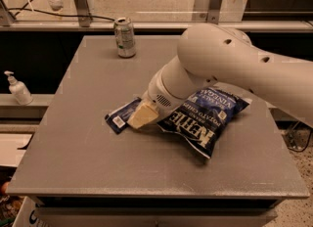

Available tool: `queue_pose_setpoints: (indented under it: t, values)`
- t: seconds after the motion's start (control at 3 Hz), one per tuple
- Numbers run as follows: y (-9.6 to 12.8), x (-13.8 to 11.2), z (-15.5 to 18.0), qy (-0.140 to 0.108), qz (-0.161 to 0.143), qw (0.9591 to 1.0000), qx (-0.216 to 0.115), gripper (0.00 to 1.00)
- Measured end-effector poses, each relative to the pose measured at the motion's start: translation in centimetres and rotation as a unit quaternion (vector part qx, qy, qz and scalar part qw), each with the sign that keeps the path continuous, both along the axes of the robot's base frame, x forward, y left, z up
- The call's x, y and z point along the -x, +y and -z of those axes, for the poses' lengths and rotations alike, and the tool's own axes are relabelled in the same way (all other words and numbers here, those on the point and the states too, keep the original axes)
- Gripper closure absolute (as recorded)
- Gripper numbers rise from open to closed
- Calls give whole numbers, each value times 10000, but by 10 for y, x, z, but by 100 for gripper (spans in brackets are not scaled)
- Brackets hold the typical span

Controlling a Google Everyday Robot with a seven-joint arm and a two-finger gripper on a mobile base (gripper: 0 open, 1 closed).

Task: Move rxbar blueberry near 7up can

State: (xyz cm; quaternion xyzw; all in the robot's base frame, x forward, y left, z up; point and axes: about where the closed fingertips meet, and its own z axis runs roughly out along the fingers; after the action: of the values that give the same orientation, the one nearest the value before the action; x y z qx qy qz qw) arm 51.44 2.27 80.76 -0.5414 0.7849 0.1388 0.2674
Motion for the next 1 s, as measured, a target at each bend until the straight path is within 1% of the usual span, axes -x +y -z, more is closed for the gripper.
queue_pose_setpoints:
  t: [0.33, 0.67, 1.0]
  values:
    - [0, 0, -7, 0, 2, 10000, -1, 88]
    - [0, 0, -7, 0, 3, 10000, -2, 100]
    - [-18, -26, -24, -94, 268, 9995, -123, 100]
